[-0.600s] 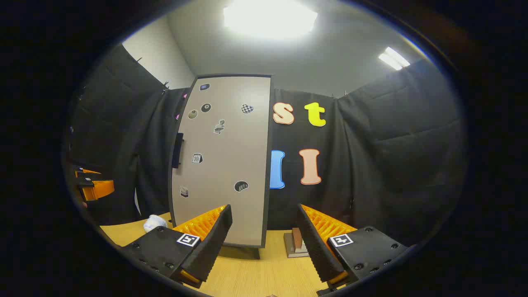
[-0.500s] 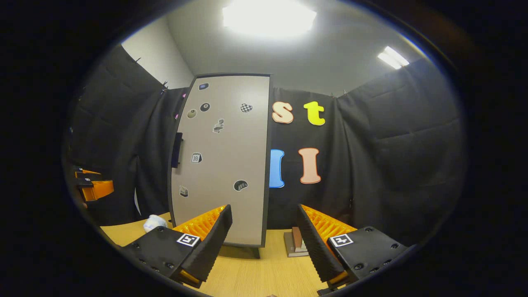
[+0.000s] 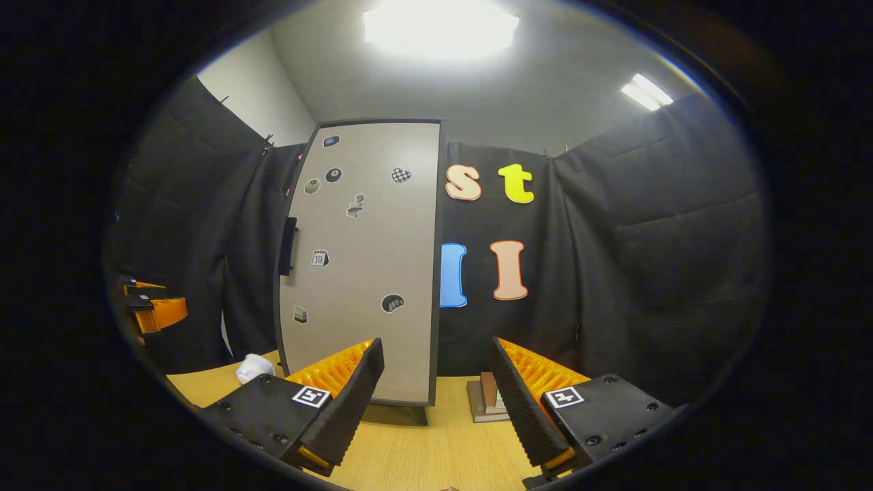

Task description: Open the cabinet door with the right hand, grasp the bottle in the cabinet with the left hand and place it on the coaster, then close the cabinet door with the right hand.

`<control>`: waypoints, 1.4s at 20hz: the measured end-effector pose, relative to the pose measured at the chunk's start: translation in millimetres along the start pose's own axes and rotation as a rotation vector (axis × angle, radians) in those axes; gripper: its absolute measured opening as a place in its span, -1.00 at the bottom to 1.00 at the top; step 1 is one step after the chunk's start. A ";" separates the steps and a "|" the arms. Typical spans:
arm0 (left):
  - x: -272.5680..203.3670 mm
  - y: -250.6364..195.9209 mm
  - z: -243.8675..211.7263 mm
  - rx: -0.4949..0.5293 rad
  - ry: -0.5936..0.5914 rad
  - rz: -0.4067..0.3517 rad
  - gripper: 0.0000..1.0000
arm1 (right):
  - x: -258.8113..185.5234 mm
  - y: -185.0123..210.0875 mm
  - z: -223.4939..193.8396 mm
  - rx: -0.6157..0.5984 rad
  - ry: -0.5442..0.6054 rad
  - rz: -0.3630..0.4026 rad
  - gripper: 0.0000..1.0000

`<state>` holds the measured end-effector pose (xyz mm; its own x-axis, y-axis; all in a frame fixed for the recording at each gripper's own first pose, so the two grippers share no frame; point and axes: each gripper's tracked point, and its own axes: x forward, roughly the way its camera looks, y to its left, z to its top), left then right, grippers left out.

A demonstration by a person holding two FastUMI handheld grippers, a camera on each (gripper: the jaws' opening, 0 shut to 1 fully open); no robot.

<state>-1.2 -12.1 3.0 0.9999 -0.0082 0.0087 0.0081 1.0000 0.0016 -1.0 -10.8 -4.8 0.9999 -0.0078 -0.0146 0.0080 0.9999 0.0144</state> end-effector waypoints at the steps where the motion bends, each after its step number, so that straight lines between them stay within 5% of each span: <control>1: -0.9 -2.4 0.9 0.000 -0.002 -0.001 0.60 | -0.7 -2.6 -0.3 0.000 -0.001 0.000 0.97; 13: -5.2 -20.7 6.3 0.022 -0.008 0.062 0.64 | 11.3 -7.6 10.9 0.014 -0.017 0.079 0.96; 28: 16.2 84.3 -13.9 0.035 0.001 0.156 0.60 | 95.1 109.8 76.0 0.062 -0.067 0.215 0.96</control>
<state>15.8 72.1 -10.6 0.9891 0.1471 0.0104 -0.1474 0.9885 0.0350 96.0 97.1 71.4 0.9773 0.2026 0.0620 -0.2068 0.9758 0.0709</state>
